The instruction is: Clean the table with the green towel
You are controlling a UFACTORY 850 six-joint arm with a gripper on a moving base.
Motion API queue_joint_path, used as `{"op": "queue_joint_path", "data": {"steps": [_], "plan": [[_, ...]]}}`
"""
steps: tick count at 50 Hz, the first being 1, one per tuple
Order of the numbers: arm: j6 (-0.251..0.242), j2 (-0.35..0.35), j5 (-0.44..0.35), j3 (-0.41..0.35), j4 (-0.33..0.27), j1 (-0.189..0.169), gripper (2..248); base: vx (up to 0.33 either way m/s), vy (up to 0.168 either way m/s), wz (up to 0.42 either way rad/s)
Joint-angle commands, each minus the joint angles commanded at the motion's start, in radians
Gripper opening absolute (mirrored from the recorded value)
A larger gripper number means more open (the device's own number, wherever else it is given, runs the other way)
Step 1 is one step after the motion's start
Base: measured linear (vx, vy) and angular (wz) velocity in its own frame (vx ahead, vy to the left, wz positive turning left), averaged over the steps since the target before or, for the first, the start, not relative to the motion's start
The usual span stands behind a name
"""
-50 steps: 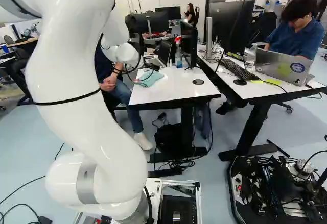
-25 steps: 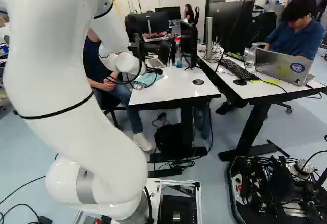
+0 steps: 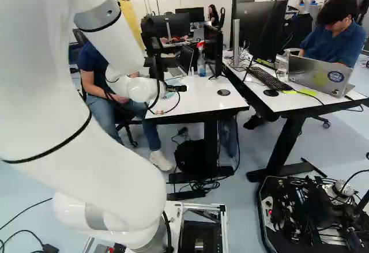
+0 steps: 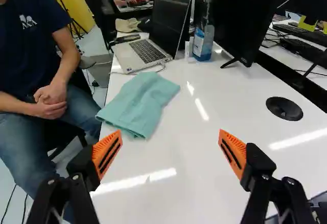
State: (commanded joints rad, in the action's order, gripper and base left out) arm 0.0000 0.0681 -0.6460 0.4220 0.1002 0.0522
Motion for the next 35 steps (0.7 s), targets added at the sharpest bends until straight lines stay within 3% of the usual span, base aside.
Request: {"op": "queue_joint_path", "data": {"steps": [35], "plan": [[0.0, 0.148, -0.159, -0.235, -0.07, -0.037, 247, 0.0, 0.0, 0.0]]}}
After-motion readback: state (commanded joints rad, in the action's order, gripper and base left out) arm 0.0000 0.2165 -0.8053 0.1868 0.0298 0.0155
